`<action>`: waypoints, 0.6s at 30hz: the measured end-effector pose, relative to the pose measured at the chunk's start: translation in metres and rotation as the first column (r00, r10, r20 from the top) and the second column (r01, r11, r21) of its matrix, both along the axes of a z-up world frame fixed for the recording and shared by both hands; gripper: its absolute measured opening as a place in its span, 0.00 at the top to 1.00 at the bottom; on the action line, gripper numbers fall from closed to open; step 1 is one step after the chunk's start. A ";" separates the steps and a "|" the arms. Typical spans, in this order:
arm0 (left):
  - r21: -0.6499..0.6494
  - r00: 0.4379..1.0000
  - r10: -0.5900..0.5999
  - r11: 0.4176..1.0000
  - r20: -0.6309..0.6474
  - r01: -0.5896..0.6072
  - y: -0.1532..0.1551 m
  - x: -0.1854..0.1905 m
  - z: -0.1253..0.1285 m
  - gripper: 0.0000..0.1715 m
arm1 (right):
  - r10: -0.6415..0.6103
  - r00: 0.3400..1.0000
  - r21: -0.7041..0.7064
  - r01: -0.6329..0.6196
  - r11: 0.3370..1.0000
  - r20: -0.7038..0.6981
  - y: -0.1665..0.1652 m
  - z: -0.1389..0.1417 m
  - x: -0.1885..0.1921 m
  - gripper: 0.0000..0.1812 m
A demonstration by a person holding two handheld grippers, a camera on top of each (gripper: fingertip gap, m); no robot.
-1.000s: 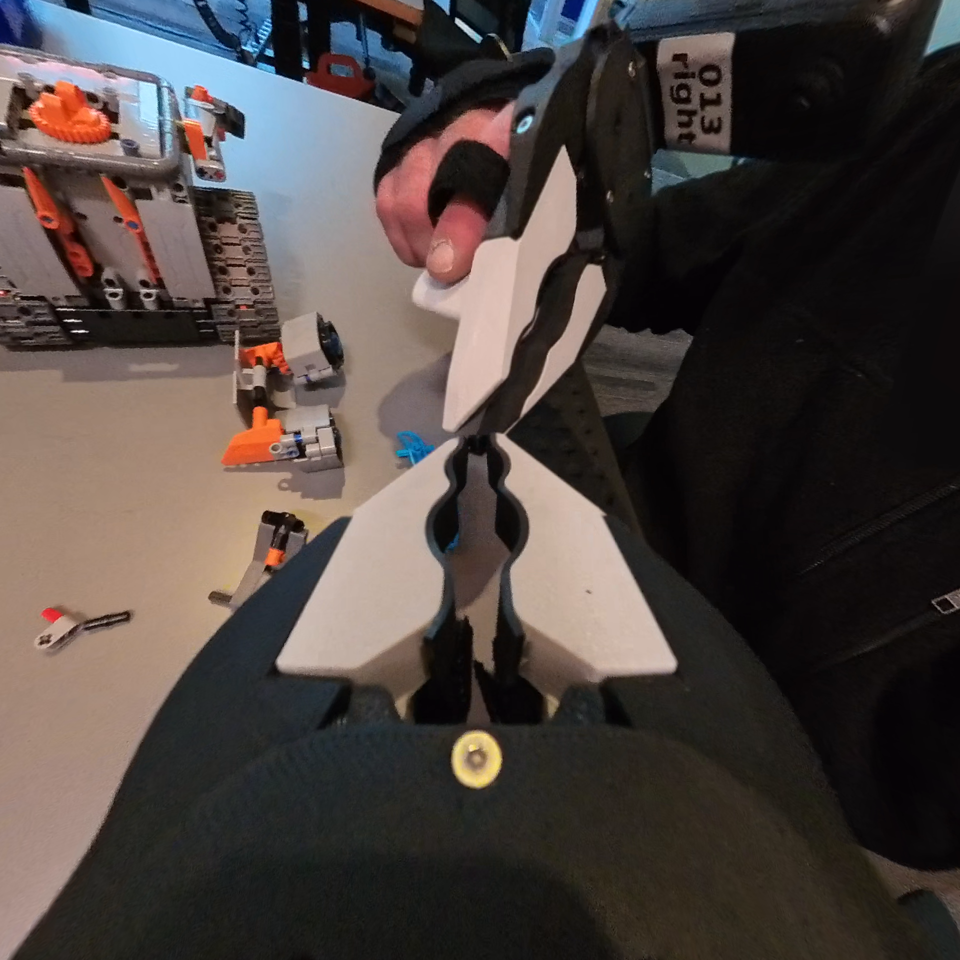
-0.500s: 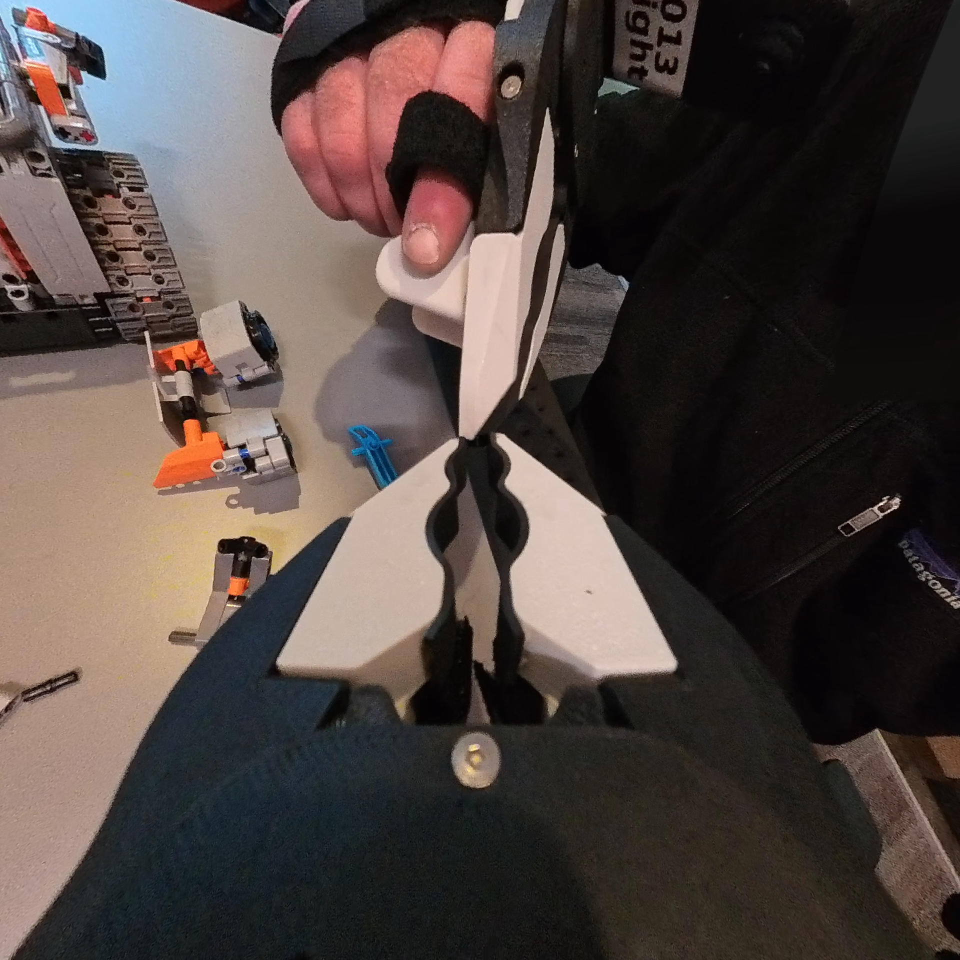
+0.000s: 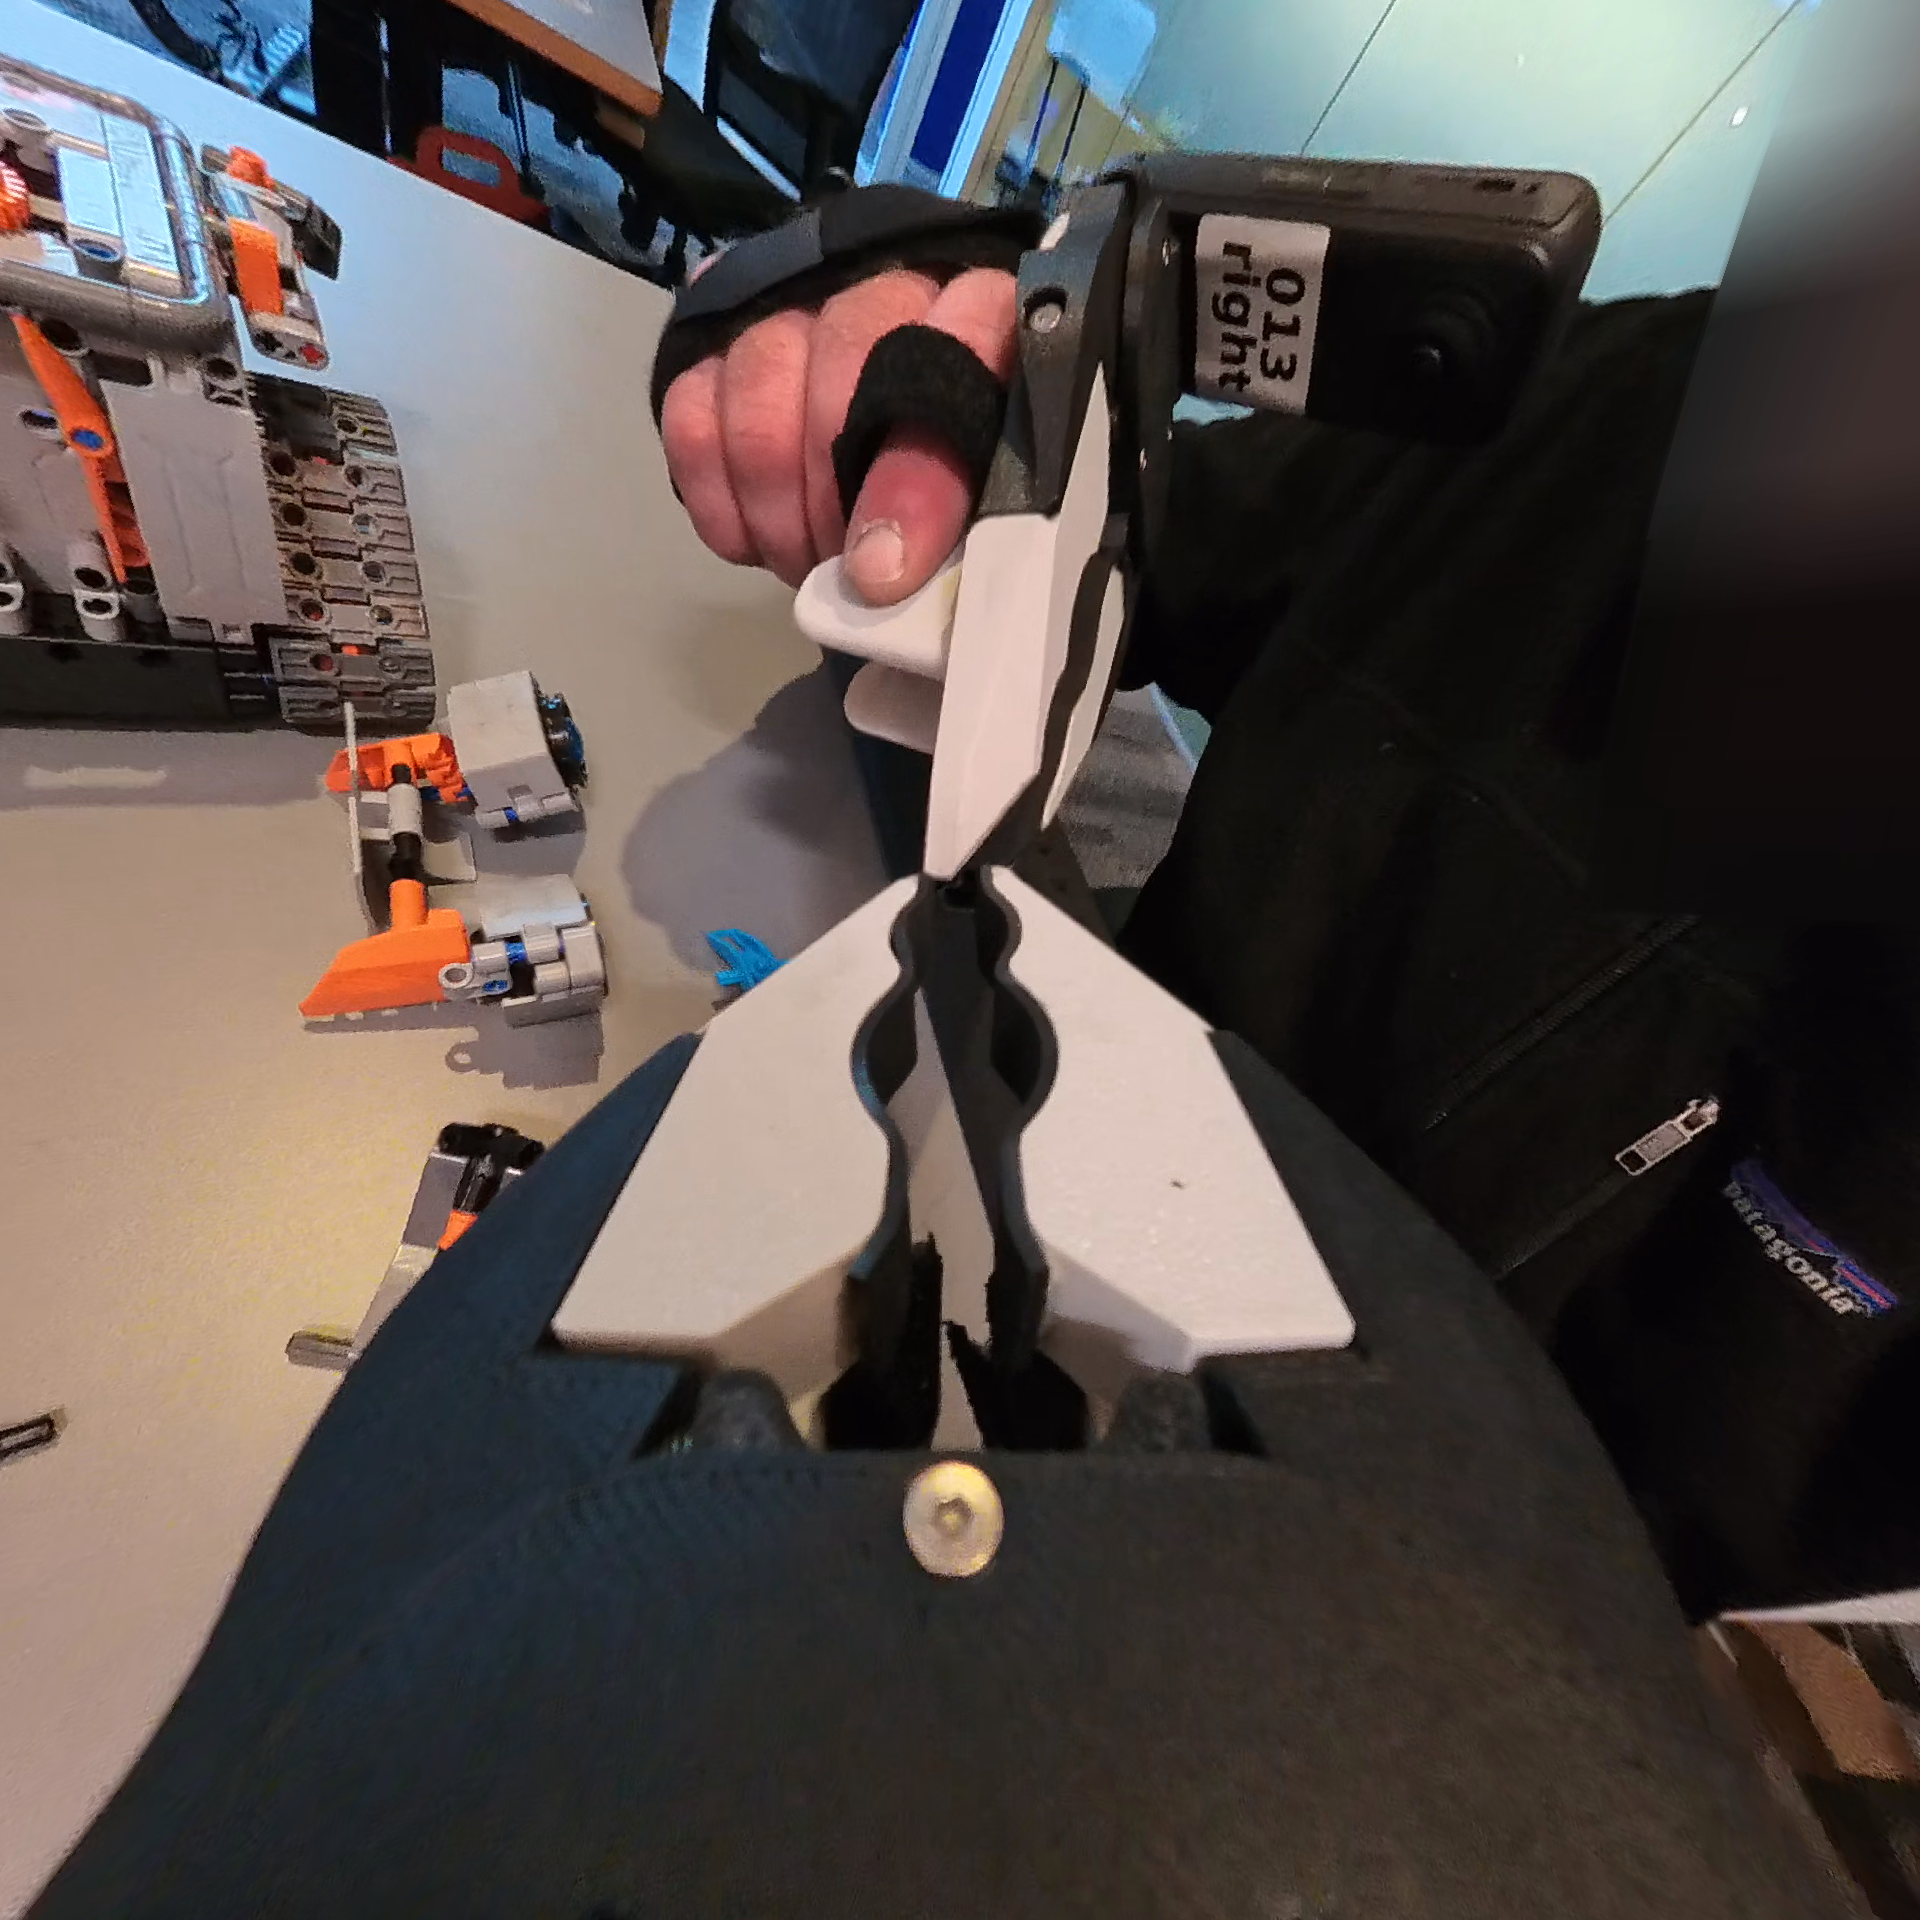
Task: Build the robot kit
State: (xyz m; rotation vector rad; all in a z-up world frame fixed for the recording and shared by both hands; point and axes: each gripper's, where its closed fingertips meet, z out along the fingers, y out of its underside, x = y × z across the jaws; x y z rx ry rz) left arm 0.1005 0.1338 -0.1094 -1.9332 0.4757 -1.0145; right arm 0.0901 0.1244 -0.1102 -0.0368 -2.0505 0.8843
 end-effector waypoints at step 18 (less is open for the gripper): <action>-0.156 0.807 0.433 0.835 -0.402 -0.527 -0.003 -0.085 -0.093 0.78 | -0.167 0.981 -0.140 0.180 0.974 0.102 0.041 0.001 -0.022 0.97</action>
